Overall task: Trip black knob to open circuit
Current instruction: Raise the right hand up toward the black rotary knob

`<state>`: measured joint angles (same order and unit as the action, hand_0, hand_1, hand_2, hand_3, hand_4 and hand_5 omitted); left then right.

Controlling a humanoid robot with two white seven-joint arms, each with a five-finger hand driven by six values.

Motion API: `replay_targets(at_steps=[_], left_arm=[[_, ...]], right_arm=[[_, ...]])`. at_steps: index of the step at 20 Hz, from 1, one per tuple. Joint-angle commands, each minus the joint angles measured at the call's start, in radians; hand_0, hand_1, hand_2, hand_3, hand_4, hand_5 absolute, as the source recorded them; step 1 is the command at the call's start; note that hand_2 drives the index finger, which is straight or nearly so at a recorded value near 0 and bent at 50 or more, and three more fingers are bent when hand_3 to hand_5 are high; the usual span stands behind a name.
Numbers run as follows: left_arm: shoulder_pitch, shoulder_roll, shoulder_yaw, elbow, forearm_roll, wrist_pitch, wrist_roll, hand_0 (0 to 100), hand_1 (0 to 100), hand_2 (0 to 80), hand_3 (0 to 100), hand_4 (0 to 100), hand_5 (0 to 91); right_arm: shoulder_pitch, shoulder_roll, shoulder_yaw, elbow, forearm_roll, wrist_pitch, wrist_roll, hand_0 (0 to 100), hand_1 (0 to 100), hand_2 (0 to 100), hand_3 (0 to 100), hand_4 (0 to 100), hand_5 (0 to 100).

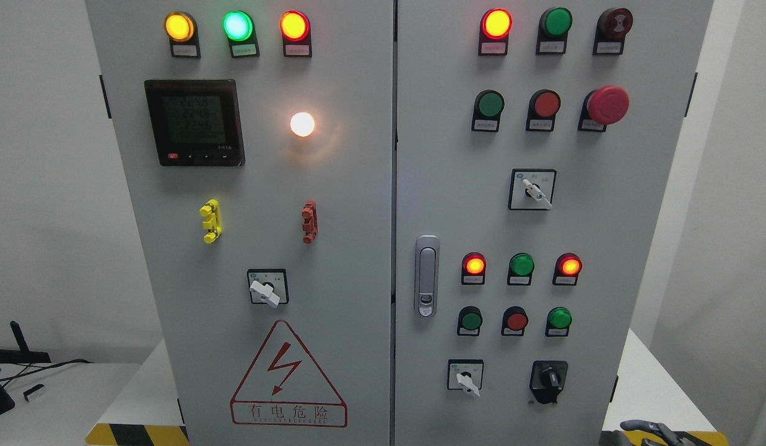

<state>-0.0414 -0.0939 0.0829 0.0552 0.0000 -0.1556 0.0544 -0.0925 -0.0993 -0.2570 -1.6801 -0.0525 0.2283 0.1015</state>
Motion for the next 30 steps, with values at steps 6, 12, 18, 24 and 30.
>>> replay_targets(at_steps=[6, 12, 18, 24, 30], left_arm=[[0.0, -0.001, 0.0, 0.0, -0.031, -0.001, 0.001, 12, 39, 0.0, 0, 0, 0.0], [0.0, 0.0, 0.0, 0.0, -0.031, -0.001, 0.001, 12, 39, 0.0, 0, 0, 0.0], [0.0, 0.0, 0.0, 0.0, -0.031, -0.001, 0.001, 12, 39, 0.0, 0, 0, 0.0], [0.0, 0.0, 0.0, 0.0, -0.031, -0.001, 0.001, 12, 39, 0.0, 0, 0, 0.0], [0.0, -0.001, 0.0, 0.0, -0.031, -0.001, 0.001, 12, 39, 0.0, 0, 0, 0.0]], right_arm=[[-0.006, 0.006, 0.004, 0.01, 0.0, 0.0, -0.019, 37, 72, 50, 100, 100, 97], [-0.007, 0.009, 0.008, 0.008, 0.0, 0.002, -0.019, 38, 72, 51, 100, 100, 98], [-0.032, 0.012, 0.038, -0.001, 0.0, 0.026, -0.026, 39, 73, 46, 100, 100, 98], [-0.076, 0.013, 0.039, -0.001, 0.002, 0.045, -0.026, 40, 74, 44, 100, 100, 98], [-0.093, 0.018, 0.048, 0.002, 0.003, 0.057, -0.032, 40, 74, 43, 100, 100, 98]])
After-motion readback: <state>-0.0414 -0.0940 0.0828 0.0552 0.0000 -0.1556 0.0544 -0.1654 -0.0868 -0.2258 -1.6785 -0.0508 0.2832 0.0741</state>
